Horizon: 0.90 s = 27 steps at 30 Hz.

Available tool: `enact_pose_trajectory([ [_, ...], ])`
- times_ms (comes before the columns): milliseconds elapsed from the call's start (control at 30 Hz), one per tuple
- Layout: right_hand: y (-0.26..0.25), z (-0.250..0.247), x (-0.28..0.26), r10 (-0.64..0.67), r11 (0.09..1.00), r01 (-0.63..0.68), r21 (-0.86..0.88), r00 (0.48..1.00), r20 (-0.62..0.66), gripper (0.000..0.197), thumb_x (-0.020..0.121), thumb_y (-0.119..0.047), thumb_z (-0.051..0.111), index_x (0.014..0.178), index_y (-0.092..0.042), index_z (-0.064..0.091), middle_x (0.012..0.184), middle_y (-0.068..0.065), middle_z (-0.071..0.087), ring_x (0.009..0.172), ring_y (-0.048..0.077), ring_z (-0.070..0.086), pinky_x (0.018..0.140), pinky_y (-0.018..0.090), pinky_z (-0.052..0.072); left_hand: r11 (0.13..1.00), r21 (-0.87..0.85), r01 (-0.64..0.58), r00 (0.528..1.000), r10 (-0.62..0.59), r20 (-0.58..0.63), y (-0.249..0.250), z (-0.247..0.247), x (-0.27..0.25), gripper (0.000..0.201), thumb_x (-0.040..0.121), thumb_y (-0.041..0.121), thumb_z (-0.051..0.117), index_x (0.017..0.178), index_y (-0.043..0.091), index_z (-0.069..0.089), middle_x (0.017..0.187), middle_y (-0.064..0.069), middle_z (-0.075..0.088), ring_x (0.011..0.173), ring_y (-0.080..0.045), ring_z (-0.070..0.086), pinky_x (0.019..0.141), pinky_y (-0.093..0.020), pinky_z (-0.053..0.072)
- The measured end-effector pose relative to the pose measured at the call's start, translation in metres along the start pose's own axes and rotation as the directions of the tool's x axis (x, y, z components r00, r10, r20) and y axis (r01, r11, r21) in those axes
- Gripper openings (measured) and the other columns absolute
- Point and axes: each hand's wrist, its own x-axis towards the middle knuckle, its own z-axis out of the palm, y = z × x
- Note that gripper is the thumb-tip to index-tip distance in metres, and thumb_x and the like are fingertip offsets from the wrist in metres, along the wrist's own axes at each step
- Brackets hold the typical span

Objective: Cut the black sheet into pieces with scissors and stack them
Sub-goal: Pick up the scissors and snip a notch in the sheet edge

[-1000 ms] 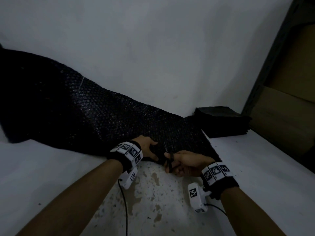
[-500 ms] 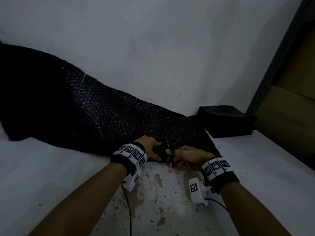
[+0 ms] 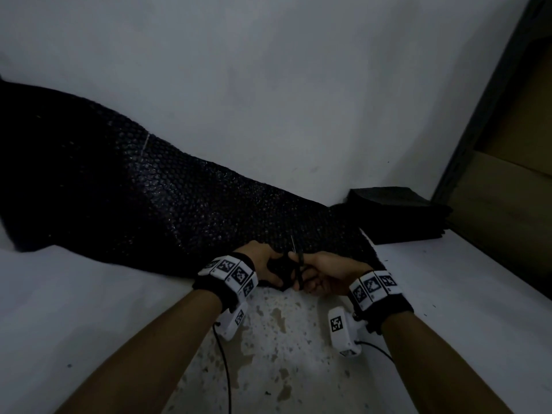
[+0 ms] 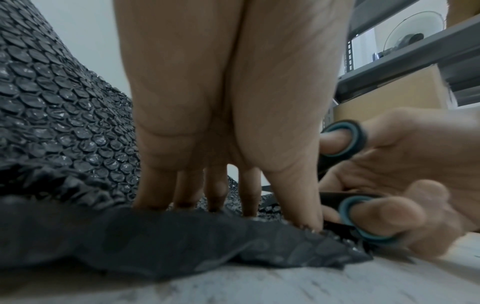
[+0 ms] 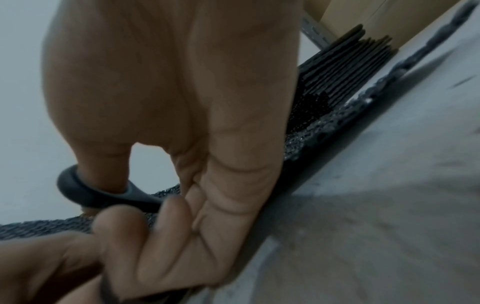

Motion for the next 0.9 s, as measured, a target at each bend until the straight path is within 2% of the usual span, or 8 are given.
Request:
enact_pose_trajectory([
  [200,-0.007,-0.001,0.01,0.001,0.998,-0.002,-0.056,1.0,-0.03,0.053,0.086,-0.057,0.067,0.093,-0.005,0.07,0.076,0.009,0.071,0.051,0.011,0.052,0.048,0.022,0.045,1.0,0.002,0.005,1.0,-0.005,0.012,-0.001,0.0,0.001,0.058,0.083,0.05,0.074,0.134,0.027,0.06,0.125,-0.002,0.064,0.11,-0.022,0.059,0.08,-0.025,0.042],
  [333,-0.004,-0.004,0.018,-0.01,0.996,0.006,-0.087,0.999,-0.044,0.055,0.085,-0.058,0.069,0.097,-0.005,0.071,0.076,0.009,0.071,0.053,0.012,0.052,0.052,0.023,0.044,1.0,0.01,0.013,1.0,-0.014,0.017,-0.001,0.0,0.002,0.059,0.084,0.051,0.074,0.135,0.024,0.06,0.131,-0.004,0.061,0.116,-0.025,0.058,0.087,-0.029,0.045],
  [433,0.0,-0.008,0.021,-0.029,0.995,0.025,-0.093,0.998,-0.048,0.051,0.084,-0.055,0.071,0.09,-0.004,0.072,0.072,0.01,0.068,0.052,0.013,0.049,0.052,0.024,0.041,1.0,0.002,0.005,1.0,-0.005,0.004,-0.002,0.001,0.002,0.061,0.083,0.052,0.074,0.136,0.026,0.058,0.134,-0.004,0.059,0.118,-0.024,0.056,0.087,-0.026,0.043],
  [533,0.007,-0.011,0.022,-0.068,0.992,0.063,-0.11,0.997,-0.045,0.045,0.089,-0.045,0.071,0.08,-0.001,0.071,0.06,0.006,0.056,0.047,0.012,0.042,0.047,0.024,0.037,1.0,0.0,-0.008,1.0,0.008,-0.002,-0.003,0.001,0.002,0.067,0.081,0.055,0.075,0.14,0.03,0.055,0.14,-0.004,0.056,0.124,-0.024,0.053,0.096,-0.028,0.043],
  [667,0.012,-0.012,0.024,-0.079,0.994,0.075,-0.083,0.995,-0.056,0.042,0.086,-0.044,0.074,0.081,-0.002,0.07,0.075,0.014,0.054,0.049,0.012,0.04,0.046,0.025,0.036,1.0,0.017,-0.01,1.0,0.009,0.016,-0.001,0.0,0.0,0.067,0.081,0.056,0.074,0.14,0.031,0.055,0.14,-0.003,0.056,0.125,-0.025,0.053,0.1,-0.031,0.043],
  [767,0.011,-0.011,0.023,-0.067,0.996,0.064,-0.066,0.996,-0.052,0.045,0.076,-0.049,0.078,0.078,-0.004,0.071,0.083,0.018,0.052,0.048,0.012,0.037,0.048,0.025,0.033,0.999,0.036,-0.011,0.999,0.009,0.05,-0.001,-0.01,-0.002,0.062,0.085,0.055,0.071,0.139,0.028,0.057,0.132,-0.002,0.062,0.118,-0.024,0.058,0.098,-0.033,0.049],
  [833,0.011,-0.011,0.021,-0.068,0.997,0.067,-0.04,0.997,-0.026,0.045,0.074,-0.049,0.078,0.078,-0.004,0.07,0.082,0.018,0.053,0.048,0.011,0.036,0.048,0.024,0.032,1.0,0.02,0.0,1.0,0.0,0.021,-0.002,-0.023,0.0,0.055,0.088,0.048,0.07,0.138,0.027,0.059,0.13,0.0,0.063,0.115,-0.023,0.06,0.096,-0.033,0.05],
  [900,0.011,-0.012,0.018,-0.069,0.997,0.069,0.02,0.998,-0.001,0.041,0.079,-0.043,0.073,0.084,-0.003,0.066,0.075,0.012,0.059,0.047,0.009,0.036,0.046,0.021,0.033,1.0,0.005,0.019,0.999,-0.019,-0.048,-0.002,-0.038,0.006,0.054,0.091,0.04,0.069,0.14,0.02,0.057,0.134,-0.003,0.061,0.116,-0.024,0.06,0.097,-0.032,0.051],
])
